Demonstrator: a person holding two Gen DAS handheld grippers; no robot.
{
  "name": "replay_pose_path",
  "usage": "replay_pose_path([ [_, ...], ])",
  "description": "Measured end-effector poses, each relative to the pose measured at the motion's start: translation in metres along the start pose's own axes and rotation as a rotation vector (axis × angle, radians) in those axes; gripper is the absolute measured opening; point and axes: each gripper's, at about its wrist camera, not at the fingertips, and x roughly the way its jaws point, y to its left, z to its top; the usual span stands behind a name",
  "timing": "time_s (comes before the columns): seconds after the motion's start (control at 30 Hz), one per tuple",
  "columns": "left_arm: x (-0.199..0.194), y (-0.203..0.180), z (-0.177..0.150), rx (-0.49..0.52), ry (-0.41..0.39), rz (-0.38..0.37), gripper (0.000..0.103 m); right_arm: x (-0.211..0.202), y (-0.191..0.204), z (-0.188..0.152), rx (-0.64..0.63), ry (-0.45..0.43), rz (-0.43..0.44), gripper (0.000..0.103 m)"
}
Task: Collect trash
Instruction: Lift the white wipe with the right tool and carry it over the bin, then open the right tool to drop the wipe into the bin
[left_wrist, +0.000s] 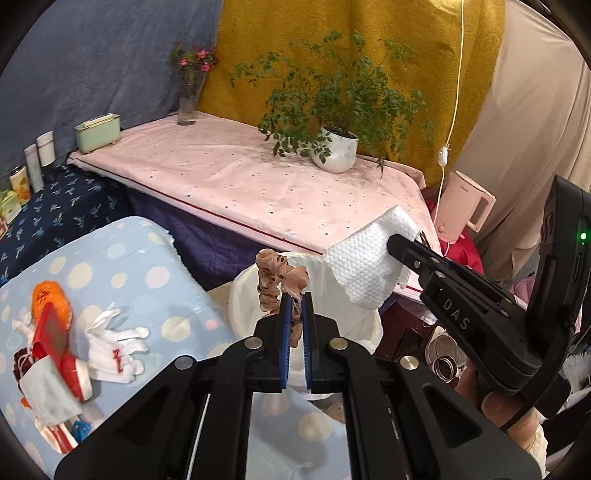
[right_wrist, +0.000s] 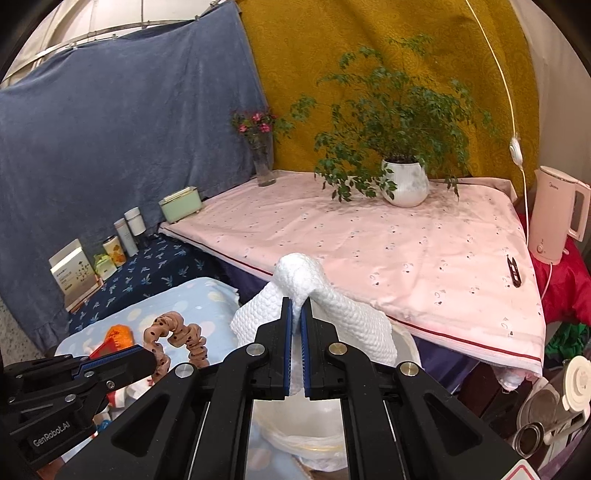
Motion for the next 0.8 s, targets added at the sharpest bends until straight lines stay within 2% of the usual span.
replay_pose_path([
  [0.27,0.037,-0.012,0.015,0.003,0.018,-0.031,0.008,0.026,-0.022,0.008,0.019,0.024,-0.022,0.006],
  [0.33,0.042,-0.012,0.017,-0.002,0.010,-0.030,0.011,0.030,-0.023,0.010,0.015,0.021,-0.027,0.013],
  [0.4,0.047,-0.011,0.019,-0.004,0.004,-0.017,0.026,0.032,-0.025,0.011,0.020,0.012,-0.038,0.026],
  [0.47,0.048,-0.010,0.020,-0.008,-0.009,0.010,0.051,0.030,-0.026,0.013,0.025,-0.005,-0.046,0.042],
  [0.53,0.048,-0.006,0.021,-0.017,-0.012,0.035,0.061,0.028,-0.026,0.015,0.024,-0.018,-0.053,0.046],
  [0.8,0.037,0.017,0.021,-0.081,-0.016,0.080,0.061,0.010,-0.016,0.022,0.010,-0.057,-0.059,0.060],
])
